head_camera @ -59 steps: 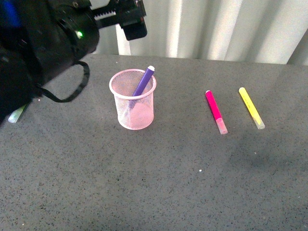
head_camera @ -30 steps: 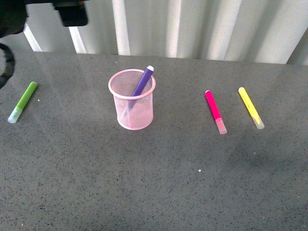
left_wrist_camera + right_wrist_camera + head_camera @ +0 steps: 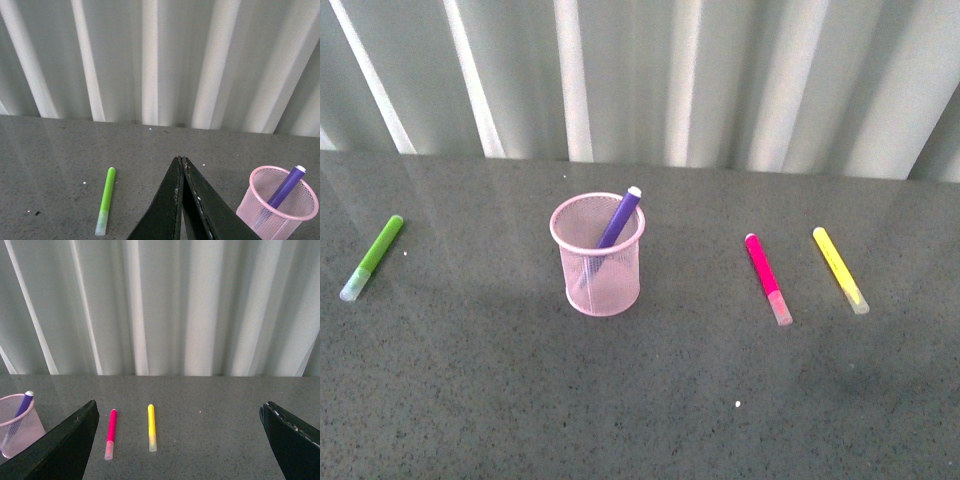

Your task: Insert purple and pink pens into pink cup

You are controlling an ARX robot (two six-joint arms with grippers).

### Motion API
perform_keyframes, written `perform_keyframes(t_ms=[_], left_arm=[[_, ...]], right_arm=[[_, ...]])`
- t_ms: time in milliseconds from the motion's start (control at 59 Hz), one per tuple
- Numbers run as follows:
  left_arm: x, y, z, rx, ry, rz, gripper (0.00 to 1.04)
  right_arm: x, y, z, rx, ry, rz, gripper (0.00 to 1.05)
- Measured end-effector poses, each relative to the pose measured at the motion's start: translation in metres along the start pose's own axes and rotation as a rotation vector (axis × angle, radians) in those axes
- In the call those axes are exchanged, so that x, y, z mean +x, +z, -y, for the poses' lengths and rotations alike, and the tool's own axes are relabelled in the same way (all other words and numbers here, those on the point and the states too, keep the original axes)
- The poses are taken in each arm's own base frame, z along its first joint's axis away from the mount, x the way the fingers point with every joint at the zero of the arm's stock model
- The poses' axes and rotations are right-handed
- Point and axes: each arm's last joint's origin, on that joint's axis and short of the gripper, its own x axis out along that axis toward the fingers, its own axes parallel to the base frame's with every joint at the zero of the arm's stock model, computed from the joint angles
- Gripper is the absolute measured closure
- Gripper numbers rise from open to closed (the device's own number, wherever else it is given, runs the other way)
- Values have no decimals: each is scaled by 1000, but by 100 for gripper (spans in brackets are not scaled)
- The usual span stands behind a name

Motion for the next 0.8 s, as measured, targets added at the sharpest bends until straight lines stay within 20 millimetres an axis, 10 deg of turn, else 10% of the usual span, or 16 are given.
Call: perform_keyframes(t_ms=[796], left_arm=[[-67,7,-23,0,3,19,101]], right_arm=[[0,0,0,0,0,0,7]])
